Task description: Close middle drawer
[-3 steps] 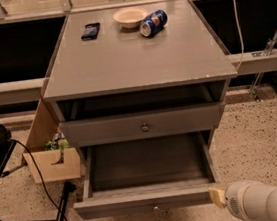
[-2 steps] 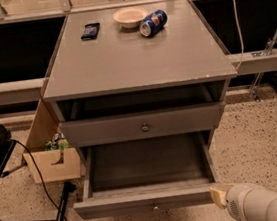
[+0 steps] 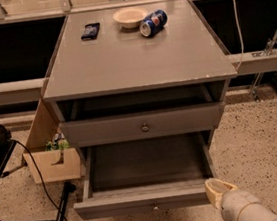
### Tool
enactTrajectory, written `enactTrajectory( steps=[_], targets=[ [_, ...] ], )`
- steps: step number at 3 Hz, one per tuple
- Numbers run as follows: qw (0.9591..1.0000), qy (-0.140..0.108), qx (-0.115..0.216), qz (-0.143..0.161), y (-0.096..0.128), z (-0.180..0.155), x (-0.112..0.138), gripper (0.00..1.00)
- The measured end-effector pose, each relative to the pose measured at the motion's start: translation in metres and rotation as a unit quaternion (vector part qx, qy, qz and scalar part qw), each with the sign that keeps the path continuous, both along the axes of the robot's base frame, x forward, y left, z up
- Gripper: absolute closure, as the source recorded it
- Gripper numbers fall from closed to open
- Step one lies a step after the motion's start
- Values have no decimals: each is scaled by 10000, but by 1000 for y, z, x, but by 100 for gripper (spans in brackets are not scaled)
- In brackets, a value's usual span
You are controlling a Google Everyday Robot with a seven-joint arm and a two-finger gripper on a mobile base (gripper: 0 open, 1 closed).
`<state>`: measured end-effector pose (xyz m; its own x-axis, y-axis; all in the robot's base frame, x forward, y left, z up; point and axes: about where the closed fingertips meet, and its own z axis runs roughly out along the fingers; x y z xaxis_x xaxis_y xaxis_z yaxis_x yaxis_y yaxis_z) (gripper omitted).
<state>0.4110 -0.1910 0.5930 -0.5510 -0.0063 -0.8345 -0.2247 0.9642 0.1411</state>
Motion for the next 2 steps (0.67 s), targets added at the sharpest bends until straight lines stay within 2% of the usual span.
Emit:
enactTrajectory(
  steps=[1,2],
  targets=[
    [9891,-1261,690,-333,-13,37,28,100],
    [9891,-1252,689,-345,-13,38,28,100]
  ],
)
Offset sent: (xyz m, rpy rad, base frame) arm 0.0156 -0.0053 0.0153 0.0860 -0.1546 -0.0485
